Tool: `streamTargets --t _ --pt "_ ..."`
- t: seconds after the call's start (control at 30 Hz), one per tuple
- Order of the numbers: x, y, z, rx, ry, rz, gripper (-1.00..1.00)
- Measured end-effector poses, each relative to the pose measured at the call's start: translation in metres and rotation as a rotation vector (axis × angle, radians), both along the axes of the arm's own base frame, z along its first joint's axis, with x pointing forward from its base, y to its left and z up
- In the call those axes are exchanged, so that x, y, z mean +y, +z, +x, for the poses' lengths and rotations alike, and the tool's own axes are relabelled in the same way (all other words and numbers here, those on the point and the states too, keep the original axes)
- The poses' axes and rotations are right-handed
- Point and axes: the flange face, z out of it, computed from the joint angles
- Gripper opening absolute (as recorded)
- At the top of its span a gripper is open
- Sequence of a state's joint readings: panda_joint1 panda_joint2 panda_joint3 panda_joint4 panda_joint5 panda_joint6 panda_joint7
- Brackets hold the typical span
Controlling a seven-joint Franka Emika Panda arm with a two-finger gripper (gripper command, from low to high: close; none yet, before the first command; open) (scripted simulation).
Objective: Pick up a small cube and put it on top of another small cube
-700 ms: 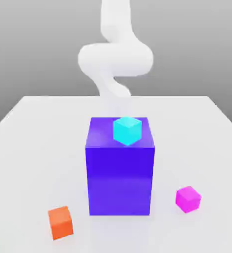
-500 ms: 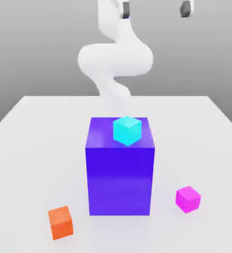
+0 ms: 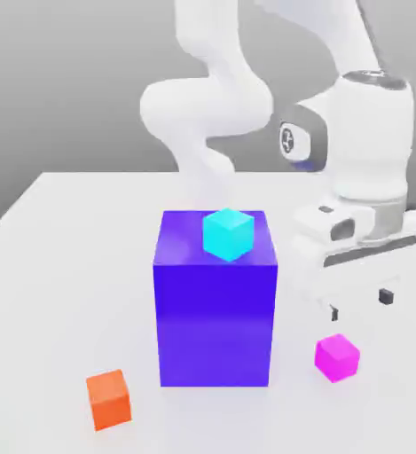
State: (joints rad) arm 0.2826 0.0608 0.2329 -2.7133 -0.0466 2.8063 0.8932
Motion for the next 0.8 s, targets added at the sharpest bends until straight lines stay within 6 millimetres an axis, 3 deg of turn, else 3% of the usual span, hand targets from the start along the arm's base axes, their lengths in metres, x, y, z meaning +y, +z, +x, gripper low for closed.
streamTargets --t 0.2,0.23,0.43,0.5,0.67,0.73,0.8 --pt "0.0 -0.068 -0.011 0.03 0.01 -0.015 0.0" --pt "0.0 -0.079 -0.011 0.03 0.01 -0.015 -1.0" --pt "0.0 -0.084 -0.012 0.03 0.01 -0.015 -1.0" --pt "0.0 -0.075 -0.011 0.03 0.01 -0.015 -1.0" --pt "0.0 -0.028 -0.011 0.029 0.011 -0.016 -1.0" --pt "-0.01 -0.012 0.01 0.021 0.001 -0.011 -1.0" --pt "-0.042 -0.007 0.047 0.03 -0.063 -0.008 -1.0"
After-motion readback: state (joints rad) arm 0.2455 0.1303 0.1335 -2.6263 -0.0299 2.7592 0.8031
